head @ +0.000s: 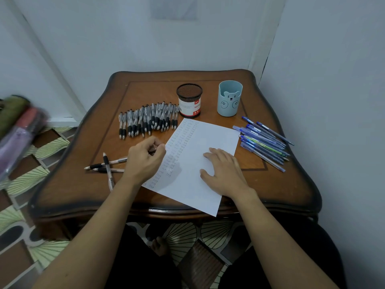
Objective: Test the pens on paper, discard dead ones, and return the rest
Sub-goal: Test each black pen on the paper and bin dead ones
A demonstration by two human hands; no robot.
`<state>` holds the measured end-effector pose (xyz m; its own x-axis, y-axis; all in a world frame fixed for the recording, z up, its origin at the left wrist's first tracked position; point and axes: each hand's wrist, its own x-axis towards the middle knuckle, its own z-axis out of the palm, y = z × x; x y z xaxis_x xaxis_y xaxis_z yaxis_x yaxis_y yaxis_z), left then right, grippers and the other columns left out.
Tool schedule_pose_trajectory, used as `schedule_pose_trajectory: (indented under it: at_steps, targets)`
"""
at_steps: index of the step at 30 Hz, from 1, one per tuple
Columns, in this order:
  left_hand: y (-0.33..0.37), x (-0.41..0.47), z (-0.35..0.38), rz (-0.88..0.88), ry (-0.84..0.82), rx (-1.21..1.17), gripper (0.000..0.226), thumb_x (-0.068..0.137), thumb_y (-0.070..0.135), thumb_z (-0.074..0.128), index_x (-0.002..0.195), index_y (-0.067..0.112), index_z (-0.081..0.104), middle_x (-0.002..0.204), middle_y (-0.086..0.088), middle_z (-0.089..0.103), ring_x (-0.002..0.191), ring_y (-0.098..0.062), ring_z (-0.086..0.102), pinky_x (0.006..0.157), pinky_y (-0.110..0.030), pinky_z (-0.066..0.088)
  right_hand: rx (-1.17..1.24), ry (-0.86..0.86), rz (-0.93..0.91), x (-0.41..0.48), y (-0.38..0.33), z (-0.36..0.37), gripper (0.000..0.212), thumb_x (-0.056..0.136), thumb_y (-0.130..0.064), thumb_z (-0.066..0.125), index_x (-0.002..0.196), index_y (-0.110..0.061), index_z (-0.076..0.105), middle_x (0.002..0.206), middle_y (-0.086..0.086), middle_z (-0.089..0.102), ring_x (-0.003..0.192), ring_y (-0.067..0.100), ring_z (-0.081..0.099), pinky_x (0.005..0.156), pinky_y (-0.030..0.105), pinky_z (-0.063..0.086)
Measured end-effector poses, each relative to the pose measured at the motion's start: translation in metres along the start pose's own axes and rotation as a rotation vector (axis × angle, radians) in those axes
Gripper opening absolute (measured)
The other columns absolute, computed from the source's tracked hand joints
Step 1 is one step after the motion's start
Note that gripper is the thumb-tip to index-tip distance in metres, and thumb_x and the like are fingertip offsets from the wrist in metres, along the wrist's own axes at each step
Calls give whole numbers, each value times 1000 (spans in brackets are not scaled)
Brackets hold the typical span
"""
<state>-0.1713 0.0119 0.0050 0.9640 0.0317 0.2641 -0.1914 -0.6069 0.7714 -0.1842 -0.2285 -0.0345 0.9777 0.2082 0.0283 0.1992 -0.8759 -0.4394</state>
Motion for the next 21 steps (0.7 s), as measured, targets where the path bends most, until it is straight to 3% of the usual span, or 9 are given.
schedule_pose_trajectory:
  at_steps: [3, 6, 9, 11, 13, 17, 19, 21]
  targets:
    - [2, -3, -2, 19, -7, -90, 42, 96, 56, 55, 79, 17, 62, 77, -2, 62, 68, -12, 52, 62, -28, 37, -25, 1, -22, -1, 0, 0, 52, 100, -47, 44, 149, -30, 37, 162, -5, 26, 151, 15, 13, 124, 41, 0]
    - [3, -2, 2, 100, 29, -17, 11, 98, 28, 64, 99, 20, 71, 100, 5, 65, 83, -4, 58, 67, -11, 44, -45, 15, -43, -4, -1, 1, 50, 100, -47, 37, 148, -32, 39, 162, -5, 27, 152, 15, 12, 124, 43, -6]
    - [1, -2, 9, 11, 69, -133, 25, 102, 7, 52, 98, 18, 74, 96, 5, 65, 78, -3, 59, 66, -16, 46, -65, 10, -63, -7, -4, 3, 52, 98, -50, 36, 148, -33, 39, 161, -6, 27, 151, 14, 11, 122, 42, -8]
    - [-1, -3, 14, -69, 49, -296, 29, 105, 11, 45, 99, 19, 72, 91, -4, 67, 77, -9, 62, 68, -25, 49, -58, 8, -76, -9, -5, 4, 50, 100, -48, 40, 147, -33, 40, 161, -7, 27, 151, 14, 12, 122, 42, -7]
    - [-6, -3, 18, -78, 45, -366, 30, 105, 25, 40, 103, 21, 69, 99, -5, 68, 89, -17, 65, 77, -30, 53, -43, 9, -79, -10, -5, 4, 49, 100, -47, 43, 147, -32, 40, 160, -7, 28, 150, 12, 14, 122, 40, -4]
    - [-6, -8, 26, -47, 24, -315, 45, 108, 43, 26, 111, 21, 65, 103, -6, 65, 81, -15, 65, 73, -19, 53, -28, 8, -80, -10, -5, 3, 49, 100, -46, 43, 147, -31, 40, 160, -7, 28, 149, 11, 16, 123, 38, 0]
    - [-7, -7, 27, -64, 10, -308, 46, 107, 43, 30, 110, 15, 67, 98, -6, 69, 78, -14, 68, 74, -19, 55, -29, 13, -81, -9, -5, 4, 49, 100, -47, 43, 147, -32, 40, 160, -7, 29, 148, 11, 17, 123, 38, 1]
    - [-13, -4, 27, -76, 6, -248, 35, 104, 40, 47, 100, 14, 71, 98, -4, 72, 82, -10, 70, 77, -23, 57, -27, 20, -81, -8, -5, 5, 49, 100, -47, 43, 146, -32, 40, 159, -7, 30, 148, 11, 18, 123, 38, 2]
